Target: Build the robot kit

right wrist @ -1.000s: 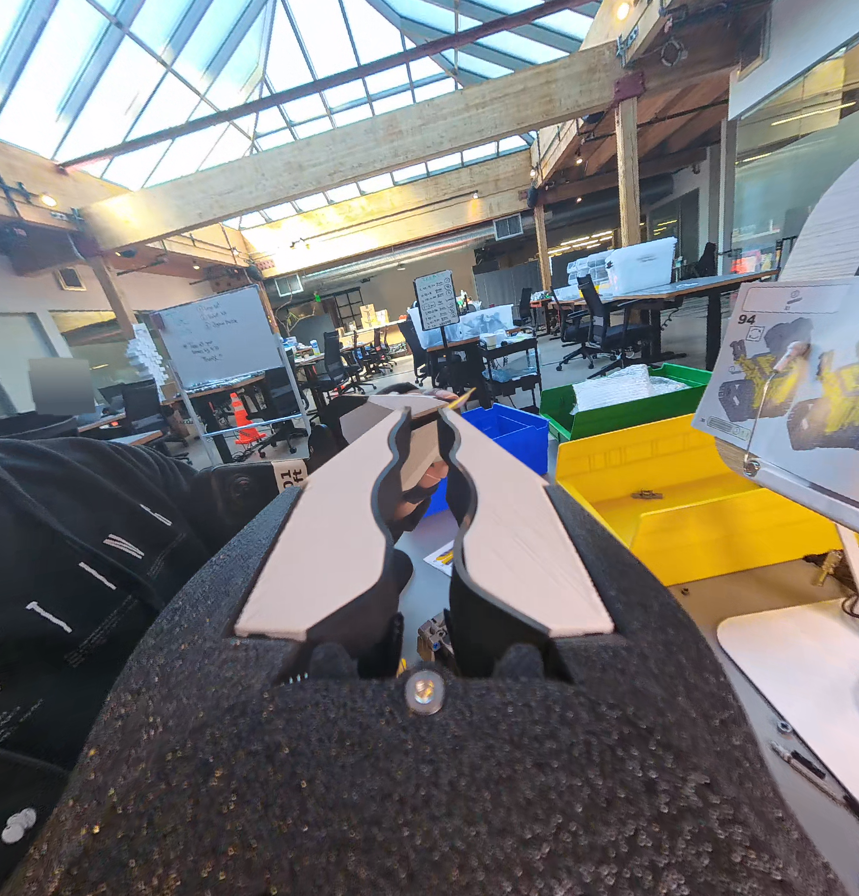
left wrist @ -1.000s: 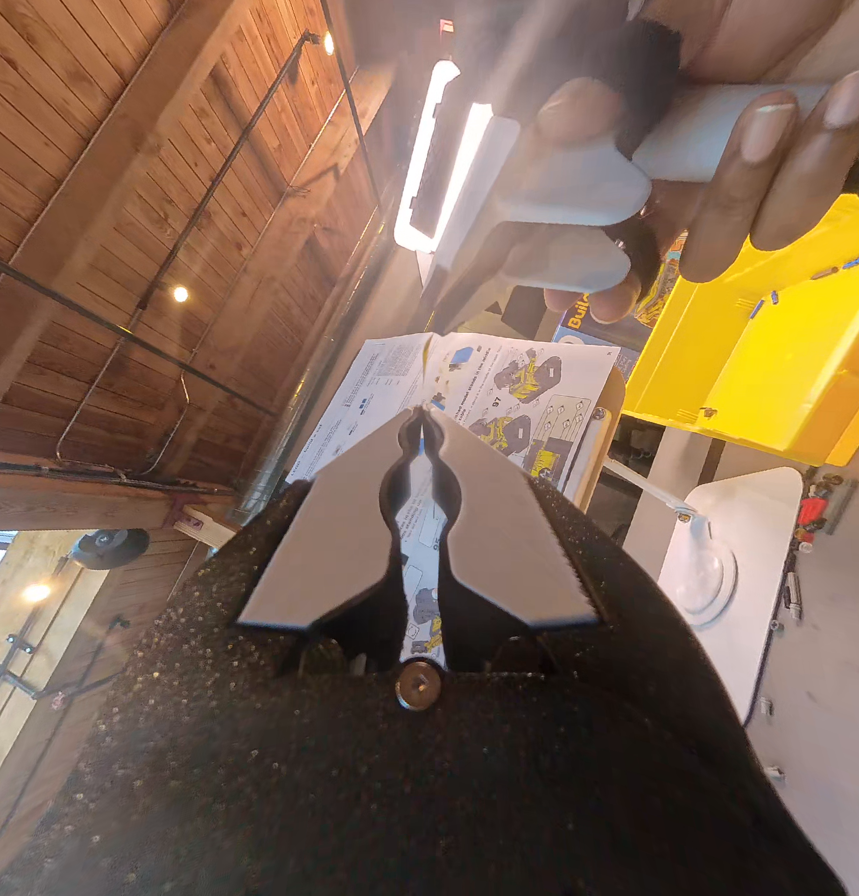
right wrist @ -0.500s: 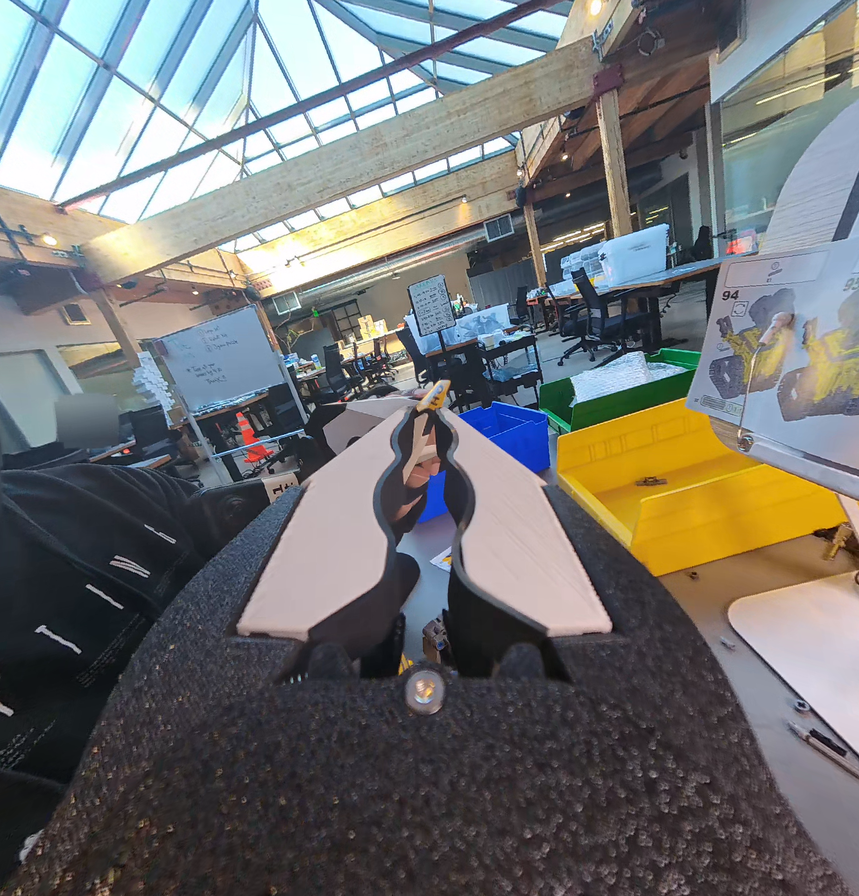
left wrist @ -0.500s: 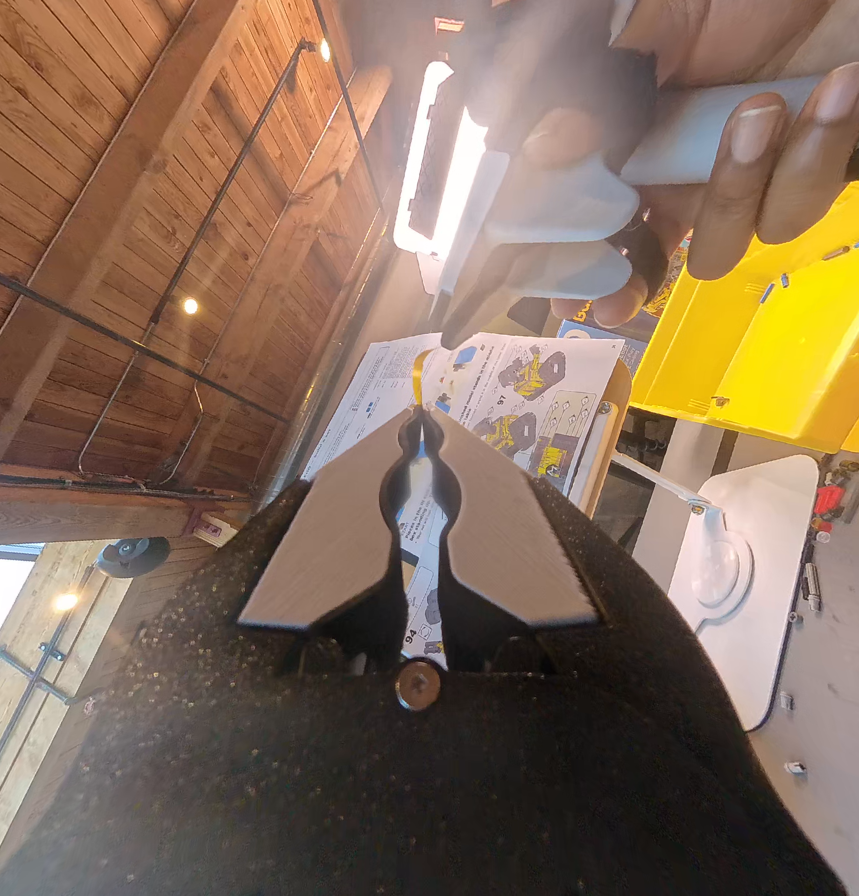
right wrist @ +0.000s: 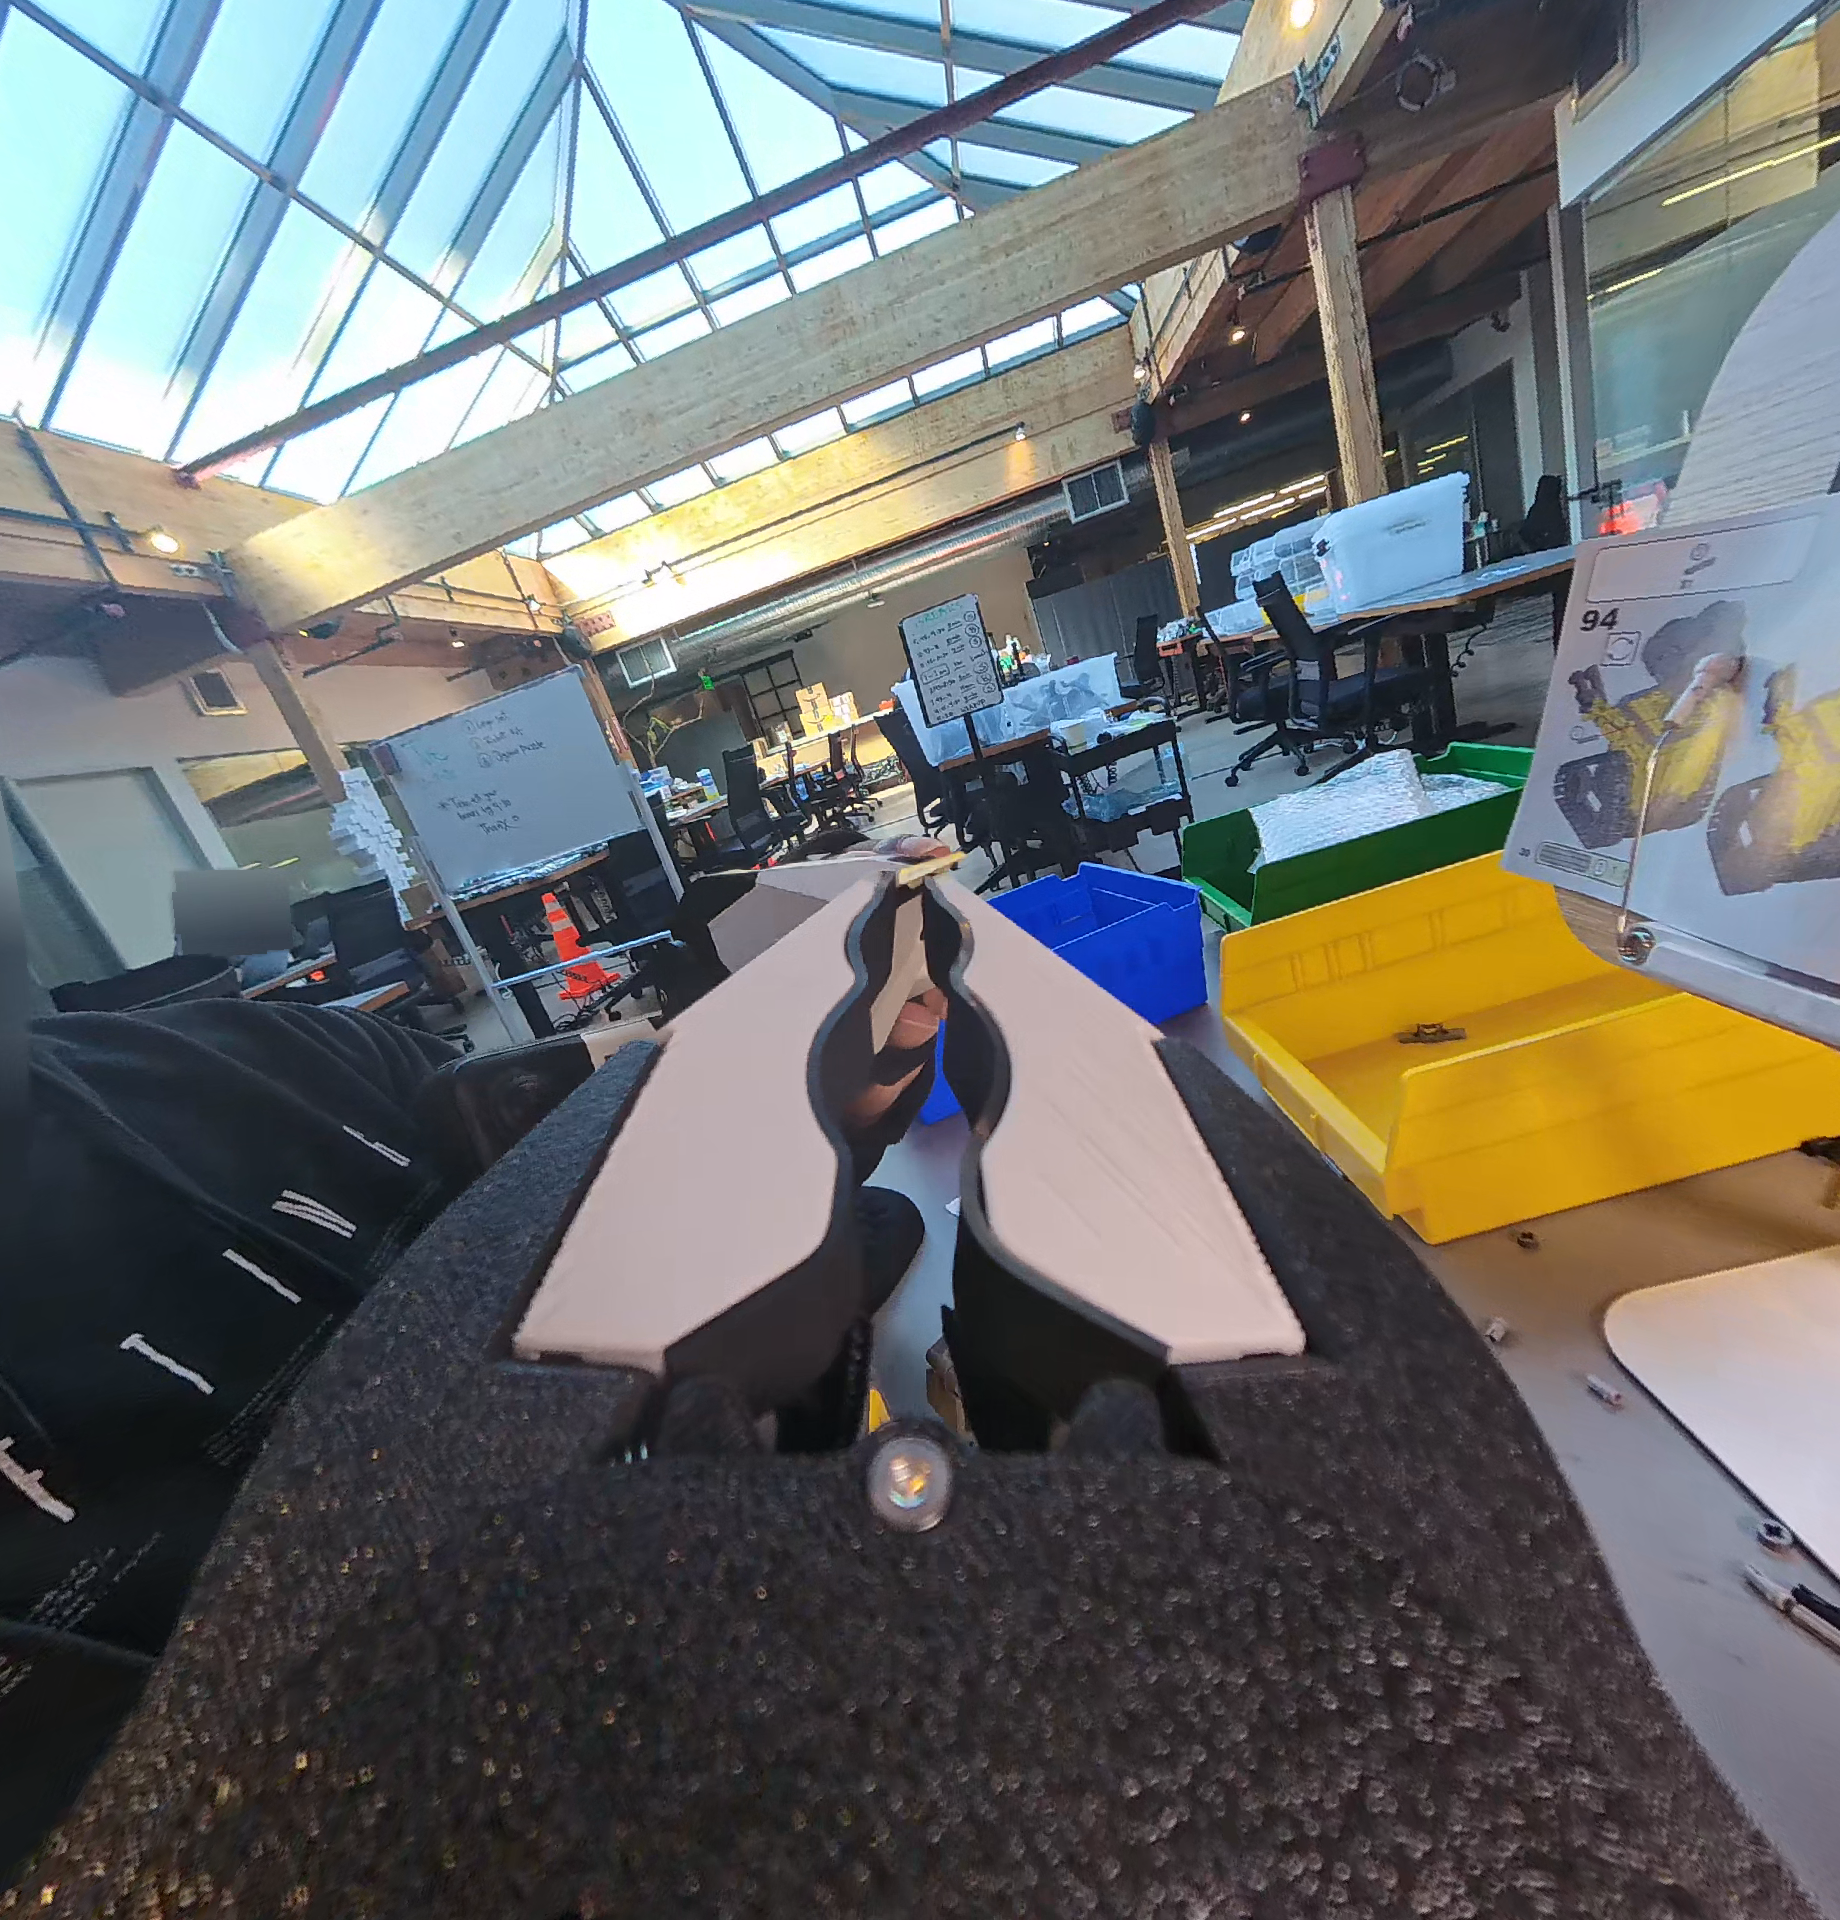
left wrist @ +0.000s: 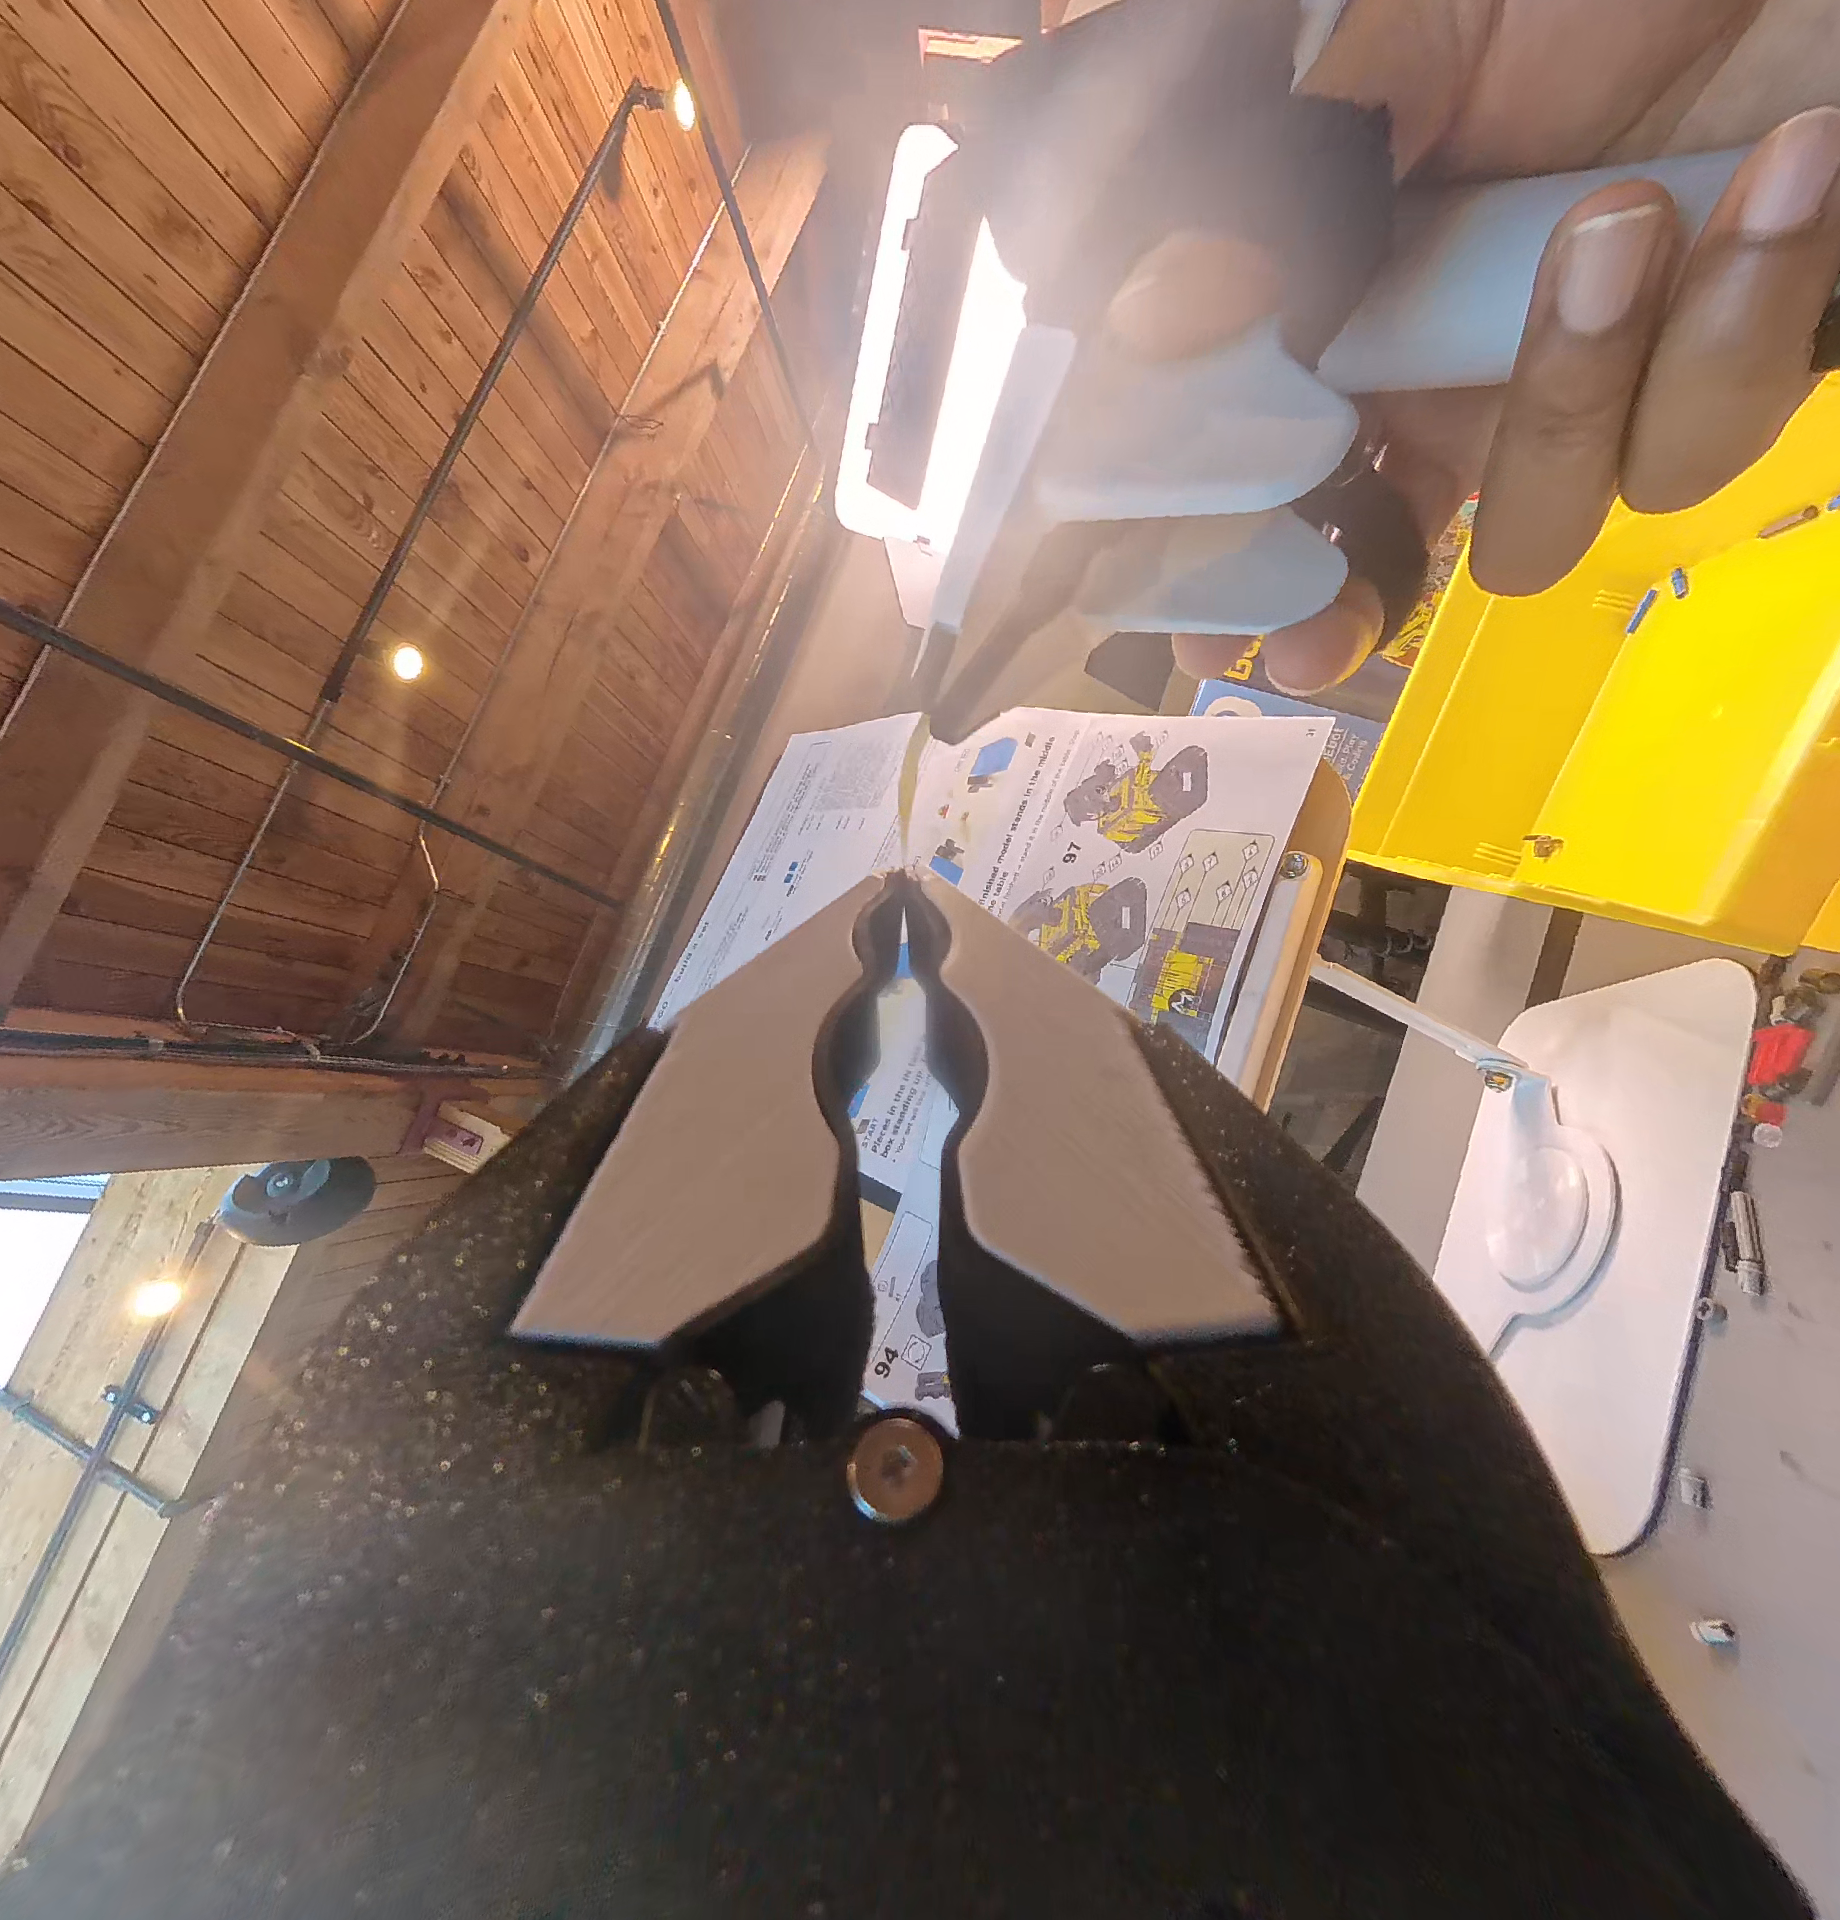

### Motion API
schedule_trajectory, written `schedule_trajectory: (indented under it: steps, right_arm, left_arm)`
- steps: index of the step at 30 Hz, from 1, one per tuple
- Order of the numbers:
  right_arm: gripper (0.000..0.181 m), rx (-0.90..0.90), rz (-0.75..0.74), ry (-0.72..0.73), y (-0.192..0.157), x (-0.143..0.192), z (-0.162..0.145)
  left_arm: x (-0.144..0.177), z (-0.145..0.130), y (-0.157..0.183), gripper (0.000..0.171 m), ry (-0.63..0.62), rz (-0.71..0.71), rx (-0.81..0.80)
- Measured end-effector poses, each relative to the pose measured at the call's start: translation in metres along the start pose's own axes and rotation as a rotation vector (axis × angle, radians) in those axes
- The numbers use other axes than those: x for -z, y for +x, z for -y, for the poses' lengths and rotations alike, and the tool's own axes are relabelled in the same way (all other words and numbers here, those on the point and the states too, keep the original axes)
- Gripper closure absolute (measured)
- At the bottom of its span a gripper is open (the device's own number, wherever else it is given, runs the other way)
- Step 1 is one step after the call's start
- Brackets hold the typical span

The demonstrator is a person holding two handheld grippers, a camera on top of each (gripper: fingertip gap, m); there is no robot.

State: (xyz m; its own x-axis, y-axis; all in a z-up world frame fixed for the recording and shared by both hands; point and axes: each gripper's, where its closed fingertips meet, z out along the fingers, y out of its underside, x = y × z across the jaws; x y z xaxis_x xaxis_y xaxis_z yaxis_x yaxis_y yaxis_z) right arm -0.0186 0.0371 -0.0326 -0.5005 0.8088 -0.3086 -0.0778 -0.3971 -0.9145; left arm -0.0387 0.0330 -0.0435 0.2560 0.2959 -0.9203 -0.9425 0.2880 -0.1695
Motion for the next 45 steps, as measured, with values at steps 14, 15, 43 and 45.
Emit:
schedule_trajectory:
  steps: [14, 15, 43, 45]
  right_arm:
    - [0.181, 0.012, 0.004, -0.011, 0.000, 0.003, 0.000]
    - [0.181, 0.019, 0.009, -0.016, -0.001, 0.004, 0.000]
    - [0.181, 0.134, 0.162, -0.425, -0.029, 0.001, -0.063]
    - [0.181, 0.126, 0.170, -0.438, -0.030, 0.000, -0.065]
  left_arm:
    - [0.003, 0.013, 0.014, 0.171, 0.078, -0.157, 0.166]
    - [0.005, 0.017, 0.015, 0.171, 0.105, -0.210, 0.271]
    - [0.053, 0.035, 0.040, 0.162, 0.049, -1.089, 1.370]
    - [0.057, 0.033, 0.047, 0.161, 0.026, -1.110, 1.371]
